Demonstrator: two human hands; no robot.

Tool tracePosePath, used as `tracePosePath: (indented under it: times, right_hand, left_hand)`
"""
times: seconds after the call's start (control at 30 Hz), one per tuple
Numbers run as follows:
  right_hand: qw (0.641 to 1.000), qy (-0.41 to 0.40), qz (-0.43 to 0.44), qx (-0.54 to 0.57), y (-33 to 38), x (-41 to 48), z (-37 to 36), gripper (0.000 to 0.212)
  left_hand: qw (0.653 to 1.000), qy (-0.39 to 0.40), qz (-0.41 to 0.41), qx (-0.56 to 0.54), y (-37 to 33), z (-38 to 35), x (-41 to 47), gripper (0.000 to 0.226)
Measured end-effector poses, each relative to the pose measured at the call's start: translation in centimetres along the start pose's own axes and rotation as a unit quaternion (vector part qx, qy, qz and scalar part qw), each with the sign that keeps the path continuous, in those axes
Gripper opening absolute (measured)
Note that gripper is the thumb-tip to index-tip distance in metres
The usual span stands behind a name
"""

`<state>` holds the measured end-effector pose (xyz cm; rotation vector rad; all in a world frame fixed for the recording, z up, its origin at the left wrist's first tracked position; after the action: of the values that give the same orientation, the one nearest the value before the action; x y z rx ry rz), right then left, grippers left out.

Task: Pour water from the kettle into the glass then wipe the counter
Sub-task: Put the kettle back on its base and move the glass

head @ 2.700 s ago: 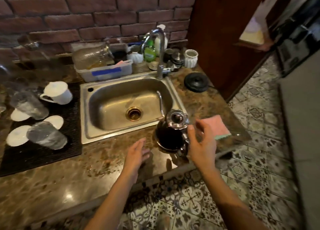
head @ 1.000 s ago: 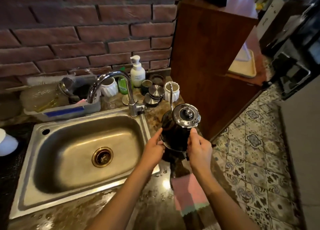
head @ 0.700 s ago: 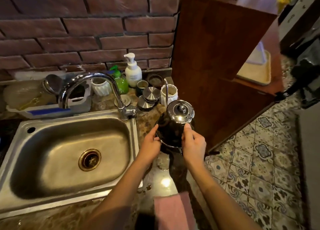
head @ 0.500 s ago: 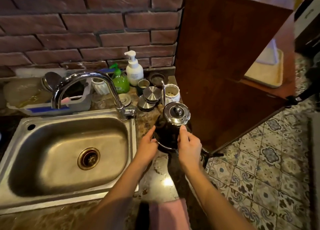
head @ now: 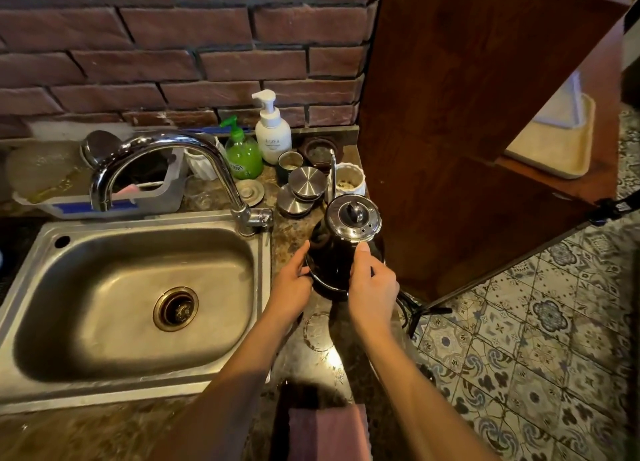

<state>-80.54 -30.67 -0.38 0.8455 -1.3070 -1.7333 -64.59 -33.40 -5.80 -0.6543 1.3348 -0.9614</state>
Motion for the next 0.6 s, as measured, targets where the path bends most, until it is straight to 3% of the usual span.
tracePosePath:
  times: [0.37, 0.6]
  right_hand:
    - [1.000, 0.011, -0.018, -0.018, 0.8, 2.0, 0.1, 0.073]
    - [0.997, 0.056, -0.054, 0.008, -0.2, -0.7, 0.7, 0.060]
  left_hand:
    - [0.999, 0.020, -0.002, 0.049, -1.4, -0.9, -0.3, 0.079]
    - [0.999, 0.018, 0.000, 0.045, 0.4, -0.8, -1.1, 0.077]
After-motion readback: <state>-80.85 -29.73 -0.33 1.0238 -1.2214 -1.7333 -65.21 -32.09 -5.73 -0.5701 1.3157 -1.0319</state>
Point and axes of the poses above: each hand's wrist, its own x-axis towards the middle knuckle, its own z-axis out of the back of the hand, y = z × x, the point moved 8 cm from there along x, towards the middle knuckle, and after that the axes turned 5 degrees about x, right-handed, at the moved point
